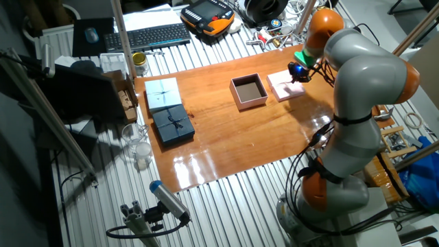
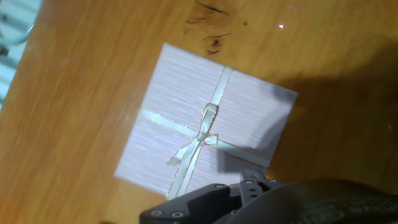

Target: Cover the box

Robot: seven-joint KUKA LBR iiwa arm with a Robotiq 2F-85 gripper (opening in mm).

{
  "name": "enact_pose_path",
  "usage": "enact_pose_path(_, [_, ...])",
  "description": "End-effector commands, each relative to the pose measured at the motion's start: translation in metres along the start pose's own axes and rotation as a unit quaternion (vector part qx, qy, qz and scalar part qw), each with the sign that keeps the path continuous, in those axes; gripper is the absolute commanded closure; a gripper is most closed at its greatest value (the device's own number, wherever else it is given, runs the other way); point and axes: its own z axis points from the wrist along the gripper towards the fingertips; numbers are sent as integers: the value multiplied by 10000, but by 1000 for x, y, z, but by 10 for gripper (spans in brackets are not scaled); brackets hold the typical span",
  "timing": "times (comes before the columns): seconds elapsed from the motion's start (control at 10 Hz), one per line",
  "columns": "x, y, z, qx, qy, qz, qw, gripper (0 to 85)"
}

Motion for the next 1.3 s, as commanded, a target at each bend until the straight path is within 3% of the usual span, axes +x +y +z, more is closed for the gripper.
enact_pose_path(0.0, [-1,0,2,132,-81,3434,9391,680])
enact_pose_path(0.2, [-3,0,4,178,-90,3499,9366,680])
enact_pose_path(0.3, [-4,-1,5,170,-75,3549,9347,510])
enact_pose_path(1.2, [-8,3,10,215,-34,3729,9276,510])
